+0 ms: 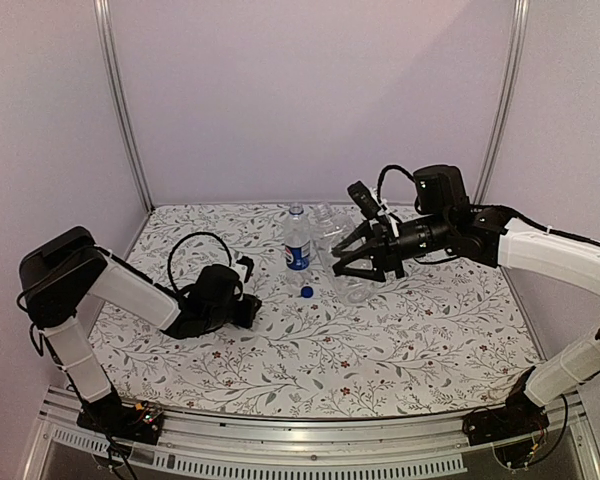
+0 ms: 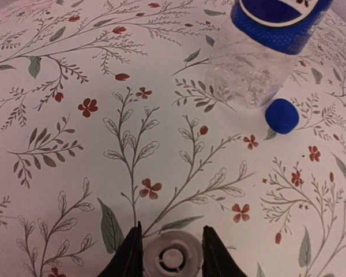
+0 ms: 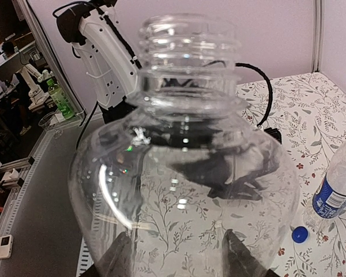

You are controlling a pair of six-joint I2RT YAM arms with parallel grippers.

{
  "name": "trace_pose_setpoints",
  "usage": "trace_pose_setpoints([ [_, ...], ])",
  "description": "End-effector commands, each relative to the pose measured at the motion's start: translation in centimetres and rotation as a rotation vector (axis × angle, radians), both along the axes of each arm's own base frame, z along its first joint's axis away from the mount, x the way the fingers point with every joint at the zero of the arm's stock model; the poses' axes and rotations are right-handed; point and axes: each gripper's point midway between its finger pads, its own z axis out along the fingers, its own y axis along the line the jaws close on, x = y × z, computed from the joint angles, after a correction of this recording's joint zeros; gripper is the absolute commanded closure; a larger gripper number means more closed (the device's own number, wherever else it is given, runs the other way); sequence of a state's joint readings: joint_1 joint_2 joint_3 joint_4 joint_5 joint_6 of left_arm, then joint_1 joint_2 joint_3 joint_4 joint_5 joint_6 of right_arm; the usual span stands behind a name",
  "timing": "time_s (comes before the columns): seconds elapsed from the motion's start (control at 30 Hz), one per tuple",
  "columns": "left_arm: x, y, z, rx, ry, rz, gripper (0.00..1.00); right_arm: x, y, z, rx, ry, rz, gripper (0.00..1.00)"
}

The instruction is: Unscrew the bottle caps

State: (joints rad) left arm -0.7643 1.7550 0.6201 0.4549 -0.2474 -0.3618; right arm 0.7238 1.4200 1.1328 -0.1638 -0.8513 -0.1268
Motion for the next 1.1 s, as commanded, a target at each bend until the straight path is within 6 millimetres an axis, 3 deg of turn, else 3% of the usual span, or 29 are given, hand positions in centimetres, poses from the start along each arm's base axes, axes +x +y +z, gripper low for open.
trace_pose_setpoints([
  [0.0, 0.6, 0.0, 0.2, -0.007, -0.008, 0.004, 0.72, -0.2, -0.3, 0.6, 0.022, -0.015, 0.006, 0.5],
  [0.2, 0.4, 0.1, 1.2, -0.034, -0.015, 0.011, 0.49, -0.2, -0.2, 0.3, 0.019, -0.011, 0.01, 0.5],
  [0.37, 0.2, 0.2, 2.0, -0.041, -0.022, 0.008, 0.37, -0.2, -0.2, -0.2, 0.015, -0.003, 0.011, 0.5],
  [0.5, 0.4, 0.2, 4.2, -0.06, -0.056, 0.007, 0.26, -0.1, -0.2, -0.5, 0.009, 0.001, 0.006, 0.5],
  [0.63, -0.2, -0.4, 8.3, -0.136, -0.102, -0.035, 0.19, 0.1, -0.2, -0.8, -0.002, 0.003, -0.009, 0.5],
  [0.73, -1.4, -1.4, 12.5, -0.229, -0.147, -0.12, 0.16, 0.3, -0.3, -1.1, -0.013, 0.006, -0.018, 0.5],
  [1.07, -8.2, -5.1, 27.3, -0.585, -0.278, -0.525, 0.15, -0.2, 0.8, -1.9, -0.018, 0.034, 0.029, 0.5],
])
